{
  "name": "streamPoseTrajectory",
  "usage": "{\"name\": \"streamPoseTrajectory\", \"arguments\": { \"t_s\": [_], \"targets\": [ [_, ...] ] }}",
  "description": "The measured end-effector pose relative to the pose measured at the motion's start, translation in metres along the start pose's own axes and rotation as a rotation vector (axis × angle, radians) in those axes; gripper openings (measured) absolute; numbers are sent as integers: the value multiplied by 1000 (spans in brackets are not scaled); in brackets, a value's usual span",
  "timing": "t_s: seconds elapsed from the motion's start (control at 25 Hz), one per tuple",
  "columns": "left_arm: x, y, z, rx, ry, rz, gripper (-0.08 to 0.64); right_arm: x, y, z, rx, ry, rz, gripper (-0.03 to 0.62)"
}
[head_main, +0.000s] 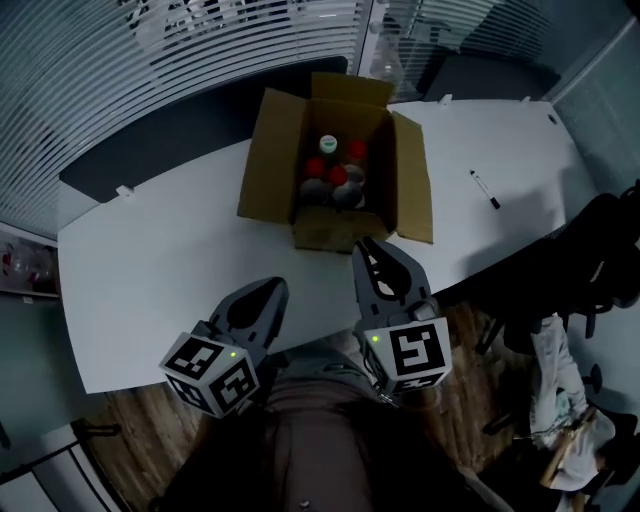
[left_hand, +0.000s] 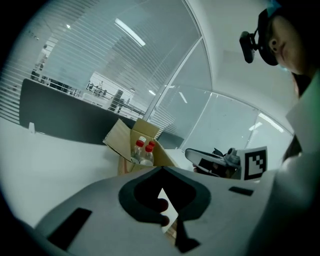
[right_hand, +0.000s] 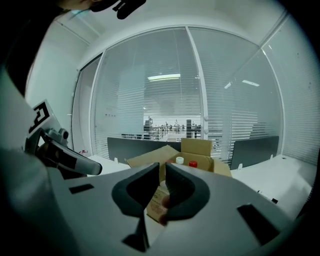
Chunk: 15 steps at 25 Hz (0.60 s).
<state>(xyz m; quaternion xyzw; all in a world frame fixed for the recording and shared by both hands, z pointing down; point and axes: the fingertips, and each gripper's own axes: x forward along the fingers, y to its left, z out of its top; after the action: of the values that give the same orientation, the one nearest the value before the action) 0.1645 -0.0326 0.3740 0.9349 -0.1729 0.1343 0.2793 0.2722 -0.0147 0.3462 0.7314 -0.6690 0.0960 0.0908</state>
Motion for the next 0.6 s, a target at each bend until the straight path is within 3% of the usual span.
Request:
{"name": "streamPoseTrajectory", "arguments": {
  "t_s": [0.28, 0.6],
  "targets": [
    [-8, 22, 13, -19, -3, 63, 9, 25, -4, 5, -50, 15, 21, 35],
    [-12, 48, 17, -24, -33, 59, 9, 50, -2, 12, -99, 34, 21, 88]
  ]
}}
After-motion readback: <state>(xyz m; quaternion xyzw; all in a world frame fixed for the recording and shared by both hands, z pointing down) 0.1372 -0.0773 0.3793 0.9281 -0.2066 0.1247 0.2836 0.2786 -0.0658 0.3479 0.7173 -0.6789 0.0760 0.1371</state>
